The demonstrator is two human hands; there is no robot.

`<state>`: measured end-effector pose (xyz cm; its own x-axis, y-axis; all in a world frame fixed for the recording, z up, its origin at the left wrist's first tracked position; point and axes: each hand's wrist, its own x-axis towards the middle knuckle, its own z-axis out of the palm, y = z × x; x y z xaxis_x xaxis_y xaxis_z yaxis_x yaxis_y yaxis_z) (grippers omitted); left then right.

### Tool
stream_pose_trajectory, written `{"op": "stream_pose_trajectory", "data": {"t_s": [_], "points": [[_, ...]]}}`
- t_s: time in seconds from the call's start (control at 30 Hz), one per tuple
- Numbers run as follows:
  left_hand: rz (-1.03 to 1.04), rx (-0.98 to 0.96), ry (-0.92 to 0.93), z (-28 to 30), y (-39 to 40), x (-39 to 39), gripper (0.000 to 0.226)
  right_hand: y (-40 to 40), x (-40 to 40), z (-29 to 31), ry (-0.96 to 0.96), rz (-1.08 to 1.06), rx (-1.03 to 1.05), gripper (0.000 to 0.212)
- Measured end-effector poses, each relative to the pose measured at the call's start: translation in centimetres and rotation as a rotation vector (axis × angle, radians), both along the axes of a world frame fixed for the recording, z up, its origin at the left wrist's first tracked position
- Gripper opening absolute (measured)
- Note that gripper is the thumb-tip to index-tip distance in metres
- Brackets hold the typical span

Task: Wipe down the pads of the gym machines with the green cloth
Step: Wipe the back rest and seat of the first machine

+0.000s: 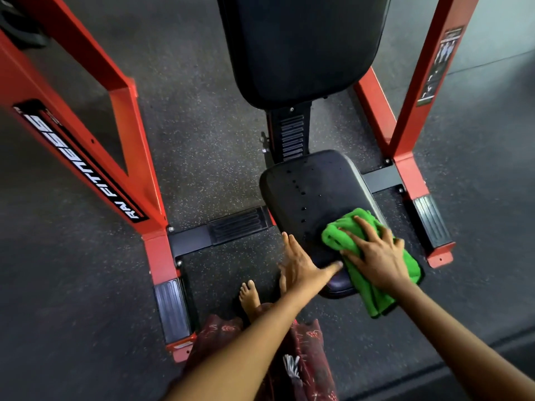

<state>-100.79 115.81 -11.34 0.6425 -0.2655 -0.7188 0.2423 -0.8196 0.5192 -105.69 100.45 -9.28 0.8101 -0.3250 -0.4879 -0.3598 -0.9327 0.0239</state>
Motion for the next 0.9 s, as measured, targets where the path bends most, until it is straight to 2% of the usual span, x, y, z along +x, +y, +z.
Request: {"op": "stream_pose_trajectory", "data": {"t_s": [0.07, 0.17, 0.23, 0.33, 0.43, 0.53, 0.67, 0.77, 0.83, 0.9], "points": [[0.299, -0.065, 0.007, -0.2, -1.2, -0.5, 0.101, -0.3, 2.0, -0.5, 0.03, -0.111, -0.016, 0.054], [0.308, 0.035, -0.081, -0.6, -2.7, -1.7, 0.077, 1.4, 4.4, -0.8, 0.025, -0.128, -0.002, 0.055], [0.346, 0.068, -0.144, -1.1, -3.3, -2.4, 0.075, 1.5, 3.7, -1.1, 0.035, -0.019, 0.007, 0.054], [0.428, 0.132, -0.24, -1.4, -4.1, -2.7, 0.08, -0.4, 1.5, -1.1, -0.088, 0.136, 0.04, 0.054], [0.514, 0.175, -0.141, -1.4, -4.9, -2.0, 0.06, -2.3, 2.3, -1.6, -0.046, 0.025, 0.055, 0.057], [0.594, 0.221, -0.108, -1.4, -5.5, -1.5, 0.052, -1.8, 4.8, -2.1, -0.008, -0.059, 0.051, 0.057], [0.621, 0.248, -0.234, -2.3, -5.9, -2.1, 0.058, -0.7, 4.0, -1.8, -0.105, 0.15, 0.11, 0.052], [0.641, 0.223, -0.263, -2.8, -5.8, -2.2, 0.048, -2.4, 1.8, -1.8, -0.22, 0.346, 0.144, 0.053], [0.65, 0.201, -0.291, -2.9, -5.9, -2.2, 0.046, -4.4, 2.5, -2.0, -0.186, 0.282, 0.123, 0.049], [0.651, 0.205, -0.349, -2.6, -6.0, -2.5, 0.045, -5.7, 4.2, -2.6, -0.101, 0.099, 0.091, 0.048]]}}
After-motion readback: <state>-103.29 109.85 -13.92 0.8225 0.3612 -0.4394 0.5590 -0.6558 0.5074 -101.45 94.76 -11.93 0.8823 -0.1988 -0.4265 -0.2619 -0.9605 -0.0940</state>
